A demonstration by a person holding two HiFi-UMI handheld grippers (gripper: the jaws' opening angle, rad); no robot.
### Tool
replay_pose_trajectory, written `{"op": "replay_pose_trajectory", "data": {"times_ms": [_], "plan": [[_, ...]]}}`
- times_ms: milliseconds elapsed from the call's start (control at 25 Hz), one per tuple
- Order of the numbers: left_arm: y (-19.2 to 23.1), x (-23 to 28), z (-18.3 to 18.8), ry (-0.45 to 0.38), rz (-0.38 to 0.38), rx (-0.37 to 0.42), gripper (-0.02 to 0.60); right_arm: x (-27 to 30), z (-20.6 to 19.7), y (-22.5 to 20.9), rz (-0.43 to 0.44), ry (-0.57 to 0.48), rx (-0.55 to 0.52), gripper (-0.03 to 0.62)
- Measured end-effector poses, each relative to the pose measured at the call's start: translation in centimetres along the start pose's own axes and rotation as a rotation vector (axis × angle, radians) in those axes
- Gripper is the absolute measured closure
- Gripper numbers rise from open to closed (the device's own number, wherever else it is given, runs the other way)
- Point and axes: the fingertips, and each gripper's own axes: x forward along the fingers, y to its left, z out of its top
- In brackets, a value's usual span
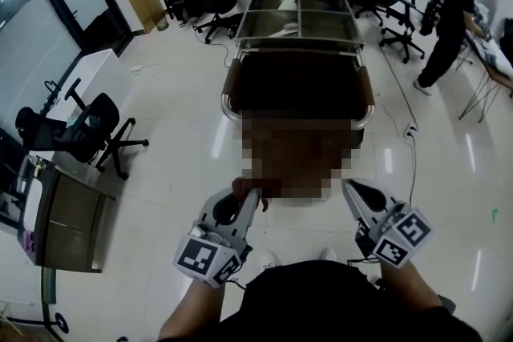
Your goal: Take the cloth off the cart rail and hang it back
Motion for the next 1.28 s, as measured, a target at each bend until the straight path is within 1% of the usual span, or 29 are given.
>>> {"op": "replay_pose_trajectory", "data": {"times_ms": [240, 360, 480, 680, 760, 840, 1000, 1080, 1280], "plan": [[-0.1, 0.5, 1.2, 0.016, -0.003, 0.033, 0.561, -0.5, 1.3, -0.2, 0.001, -0.044, 0.008, 0.583], [-0.1, 1.5, 2.3, 0.03, -0.02, 0.018, 0.561, -0.9, 1.5, -0.8, -0.008, -0.064, 0.017, 0.583], [0.3, 3.2, 3.6, 0.045, -0.029, 0.002, 0.561, -1.8, 1.9, -1.3, -0.023, -0.078, 0.023, 0.583], [1.4, 7.7, 6.1, 0.029, -0.045, -0.009, 0.56, -3.5, 2.4, -2.6, -0.06, -0.085, 0.018, 0.583], [2.3, 10.1, 5.8, 0.057, -0.042, -0.025, 0.561, -4.0, 2.5, -3.1, -0.078, -0.087, 0.018, 0.583], [3.1, 12.5, 4.8, 0.105, -0.036, -0.037, 0.561, -4.3, 2.5, -3.3, -0.09, -0.088, 0.015, 0.583], [4.0, 16.6, 2.7, 0.19, -0.026, -0.035, 0.56, -4.7, 2.6, -3.5, -0.1, -0.086, 0.003, 0.583], [4.4, 18.3, 1.8, 0.206, -0.019, -0.046, 0.56, -4.8, 2.6, -3.7, -0.106, -0.085, 0.001, 0.583], [5.6, 21.4, 0.4, 0.206, 0.017, -0.036, 0.56, -5.0, 2.5, -4.2, -0.117, -0.081, -0.004, 0.583]]}}
